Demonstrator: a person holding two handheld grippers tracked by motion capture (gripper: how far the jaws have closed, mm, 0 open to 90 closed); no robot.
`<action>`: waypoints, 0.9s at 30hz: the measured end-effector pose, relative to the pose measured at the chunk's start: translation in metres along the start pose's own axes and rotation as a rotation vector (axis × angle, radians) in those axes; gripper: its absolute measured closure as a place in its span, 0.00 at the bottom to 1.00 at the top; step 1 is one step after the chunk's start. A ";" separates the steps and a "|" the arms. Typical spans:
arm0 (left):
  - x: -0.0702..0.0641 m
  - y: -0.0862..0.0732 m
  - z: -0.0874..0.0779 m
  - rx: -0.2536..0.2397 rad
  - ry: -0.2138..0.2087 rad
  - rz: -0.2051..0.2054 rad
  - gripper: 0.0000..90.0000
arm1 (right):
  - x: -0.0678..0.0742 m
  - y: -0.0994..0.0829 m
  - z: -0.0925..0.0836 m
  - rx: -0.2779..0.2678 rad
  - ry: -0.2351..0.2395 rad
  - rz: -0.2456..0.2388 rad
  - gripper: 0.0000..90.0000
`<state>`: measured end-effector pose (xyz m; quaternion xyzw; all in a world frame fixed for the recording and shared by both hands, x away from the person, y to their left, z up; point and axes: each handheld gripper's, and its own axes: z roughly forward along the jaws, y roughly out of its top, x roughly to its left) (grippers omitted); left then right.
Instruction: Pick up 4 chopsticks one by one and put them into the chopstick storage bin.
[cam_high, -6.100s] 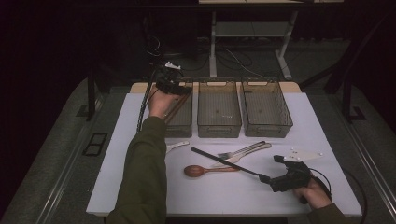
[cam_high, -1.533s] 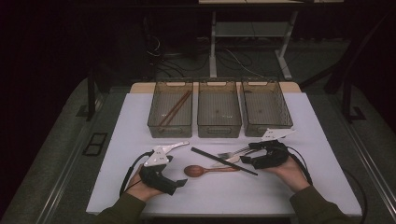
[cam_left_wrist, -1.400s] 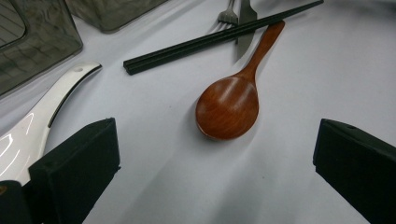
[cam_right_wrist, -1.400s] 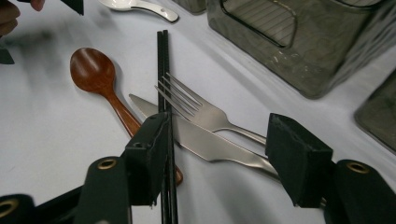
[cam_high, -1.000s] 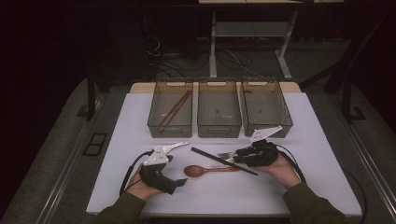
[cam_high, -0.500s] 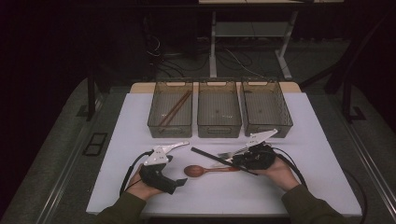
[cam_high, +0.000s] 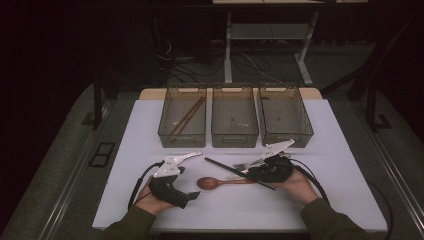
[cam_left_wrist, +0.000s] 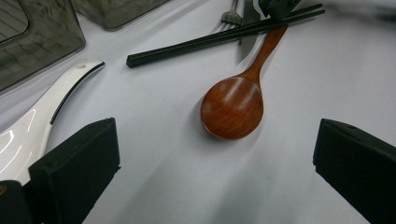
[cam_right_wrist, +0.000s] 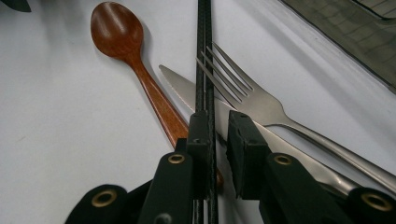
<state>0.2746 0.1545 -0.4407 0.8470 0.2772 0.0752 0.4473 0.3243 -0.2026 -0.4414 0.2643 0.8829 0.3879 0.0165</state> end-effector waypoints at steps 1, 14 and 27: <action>0.000 0.000 0.000 0.001 0.000 0.001 0.00 | 0.000 0.000 0.000 0.000 -0.001 -0.001 0.87; 0.000 0.000 0.000 0.001 -0.004 0.001 0.00 | -0.002 -0.002 0.004 0.020 -0.011 -0.018 0.90; -0.001 0.000 0.000 0.001 -0.005 0.002 0.00 | -0.001 -0.002 0.004 0.021 -0.004 -0.039 0.95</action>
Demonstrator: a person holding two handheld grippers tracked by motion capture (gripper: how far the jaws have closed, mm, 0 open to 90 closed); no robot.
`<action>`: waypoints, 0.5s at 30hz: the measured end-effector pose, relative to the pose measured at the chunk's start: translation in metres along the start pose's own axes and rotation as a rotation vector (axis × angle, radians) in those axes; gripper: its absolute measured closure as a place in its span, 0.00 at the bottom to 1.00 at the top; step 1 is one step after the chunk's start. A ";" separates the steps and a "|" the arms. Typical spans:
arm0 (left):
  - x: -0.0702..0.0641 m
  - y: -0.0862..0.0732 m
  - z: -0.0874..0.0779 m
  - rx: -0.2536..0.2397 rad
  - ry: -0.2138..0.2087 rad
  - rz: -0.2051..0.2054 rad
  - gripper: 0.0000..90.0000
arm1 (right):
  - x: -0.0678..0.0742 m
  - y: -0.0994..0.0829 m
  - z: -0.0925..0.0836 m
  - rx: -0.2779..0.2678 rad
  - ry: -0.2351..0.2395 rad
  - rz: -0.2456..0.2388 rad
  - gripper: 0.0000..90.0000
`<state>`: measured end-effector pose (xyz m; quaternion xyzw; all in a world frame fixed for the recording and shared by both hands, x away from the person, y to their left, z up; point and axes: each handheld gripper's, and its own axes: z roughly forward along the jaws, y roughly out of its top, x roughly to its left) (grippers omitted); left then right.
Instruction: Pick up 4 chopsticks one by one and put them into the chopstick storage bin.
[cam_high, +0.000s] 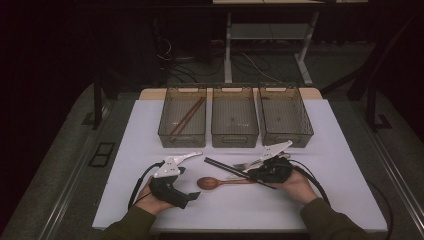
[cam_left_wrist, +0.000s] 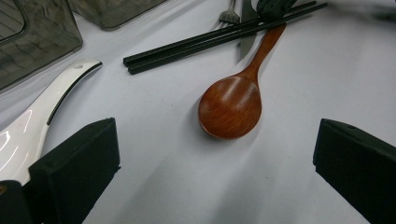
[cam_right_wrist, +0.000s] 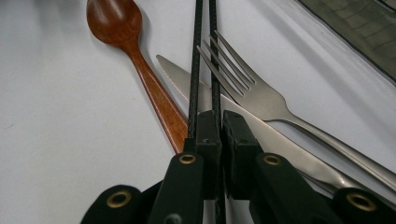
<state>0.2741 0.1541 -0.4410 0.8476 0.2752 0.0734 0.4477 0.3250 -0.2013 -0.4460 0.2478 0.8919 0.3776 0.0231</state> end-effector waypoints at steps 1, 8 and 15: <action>0.000 0.000 0.000 0.000 0.000 0.000 0.00 | 0.000 0.000 0.000 0.000 0.000 -0.001 0.95; 0.000 0.000 0.000 0.000 -0.001 0.003 0.00 | 0.002 0.002 -0.006 -0.024 0.010 -0.009 0.95; 0.001 0.000 0.000 -0.001 -0.001 0.003 0.00 | 0.003 0.004 -0.014 -0.051 0.029 -0.023 0.95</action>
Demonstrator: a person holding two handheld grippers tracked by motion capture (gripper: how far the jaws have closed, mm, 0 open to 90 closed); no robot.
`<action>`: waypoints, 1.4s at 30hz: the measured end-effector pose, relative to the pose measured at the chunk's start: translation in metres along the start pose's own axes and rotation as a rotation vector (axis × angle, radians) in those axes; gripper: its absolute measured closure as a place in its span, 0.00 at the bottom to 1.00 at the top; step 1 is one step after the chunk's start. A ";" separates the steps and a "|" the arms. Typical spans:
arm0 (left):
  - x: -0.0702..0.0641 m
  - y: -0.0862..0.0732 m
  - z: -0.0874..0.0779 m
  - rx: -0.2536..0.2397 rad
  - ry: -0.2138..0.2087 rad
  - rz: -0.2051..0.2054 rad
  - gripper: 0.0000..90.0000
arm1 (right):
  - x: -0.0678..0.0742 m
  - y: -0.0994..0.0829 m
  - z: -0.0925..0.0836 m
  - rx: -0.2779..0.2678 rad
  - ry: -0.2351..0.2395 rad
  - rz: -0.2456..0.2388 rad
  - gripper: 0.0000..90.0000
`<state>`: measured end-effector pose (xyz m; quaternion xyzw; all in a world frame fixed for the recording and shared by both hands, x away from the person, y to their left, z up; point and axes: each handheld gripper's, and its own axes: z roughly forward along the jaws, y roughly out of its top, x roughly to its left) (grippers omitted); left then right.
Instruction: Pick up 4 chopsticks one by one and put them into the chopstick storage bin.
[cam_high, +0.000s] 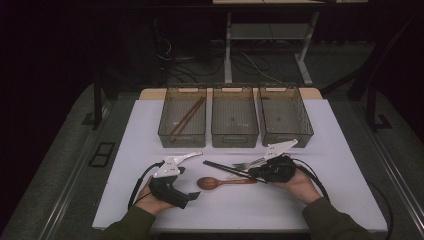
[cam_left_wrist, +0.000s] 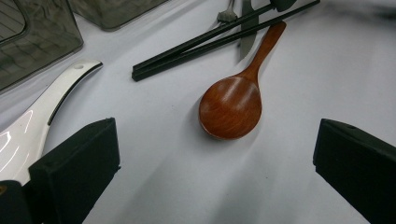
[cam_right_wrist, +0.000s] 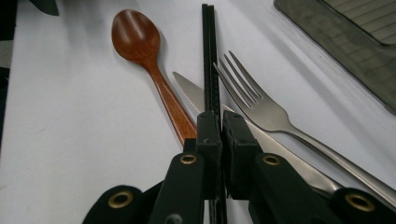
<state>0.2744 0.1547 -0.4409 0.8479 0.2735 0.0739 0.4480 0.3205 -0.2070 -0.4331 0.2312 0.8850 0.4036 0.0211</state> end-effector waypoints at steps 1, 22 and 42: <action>0.000 0.000 0.000 0.000 0.000 0.000 0.00 | 0.000 0.000 -0.001 -0.008 0.002 0.001 0.95; 0.000 -0.001 0.000 -0.002 -0.001 -0.005 0.00 | 0.000 0.003 -0.021 -0.094 0.016 0.016 0.95; 0.000 -0.001 -0.001 -0.005 -0.007 -0.003 0.00 | -0.004 0.004 -0.034 -0.148 -0.003 0.038 0.95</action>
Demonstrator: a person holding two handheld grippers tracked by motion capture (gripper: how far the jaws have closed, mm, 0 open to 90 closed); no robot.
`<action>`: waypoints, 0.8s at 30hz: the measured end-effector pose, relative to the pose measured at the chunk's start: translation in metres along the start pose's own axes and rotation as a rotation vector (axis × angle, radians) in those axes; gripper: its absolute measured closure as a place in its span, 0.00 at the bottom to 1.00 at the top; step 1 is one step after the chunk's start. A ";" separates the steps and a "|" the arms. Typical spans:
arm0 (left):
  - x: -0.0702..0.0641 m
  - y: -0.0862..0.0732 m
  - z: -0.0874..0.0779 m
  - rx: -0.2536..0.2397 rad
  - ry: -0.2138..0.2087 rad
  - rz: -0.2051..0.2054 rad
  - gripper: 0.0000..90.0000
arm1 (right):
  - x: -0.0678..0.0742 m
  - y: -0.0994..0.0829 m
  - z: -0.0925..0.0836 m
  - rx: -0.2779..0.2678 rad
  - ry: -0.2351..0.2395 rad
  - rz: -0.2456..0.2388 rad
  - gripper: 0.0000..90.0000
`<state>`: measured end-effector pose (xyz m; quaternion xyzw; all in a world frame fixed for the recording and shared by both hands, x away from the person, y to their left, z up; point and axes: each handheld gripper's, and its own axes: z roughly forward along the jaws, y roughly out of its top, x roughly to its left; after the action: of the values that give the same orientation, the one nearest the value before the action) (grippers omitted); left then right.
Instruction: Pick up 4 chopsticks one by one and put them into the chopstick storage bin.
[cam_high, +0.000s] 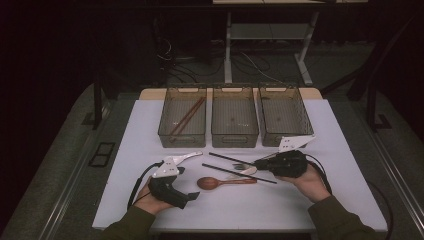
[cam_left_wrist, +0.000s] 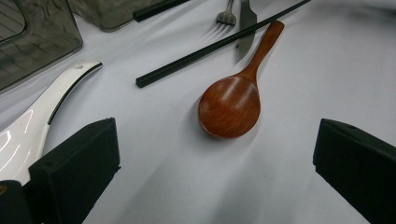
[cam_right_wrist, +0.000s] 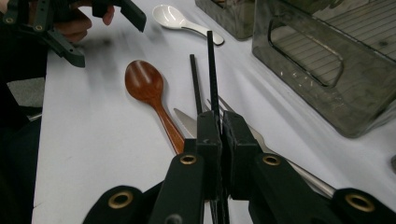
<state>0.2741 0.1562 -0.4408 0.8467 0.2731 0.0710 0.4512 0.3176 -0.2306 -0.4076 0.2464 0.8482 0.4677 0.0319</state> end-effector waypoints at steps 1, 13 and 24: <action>0.000 0.000 0.000 0.000 0.000 -0.001 0.00 | -0.001 0.000 -0.001 -0.002 -0.003 -0.001 0.95; 0.001 -0.001 -0.001 0.002 0.007 -0.004 0.00 | -0.004 0.009 -0.006 -0.042 -0.013 0.014 0.95; 0.002 -0.003 -0.004 -0.013 0.005 -0.005 0.00 | -0.011 0.024 -0.008 -0.078 -0.034 0.033 0.95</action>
<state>0.2732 0.1611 -0.4410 0.8428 0.2756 0.0739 0.4564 0.3345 -0.2314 -0.3851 0.2668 0.8245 0.4966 0.0481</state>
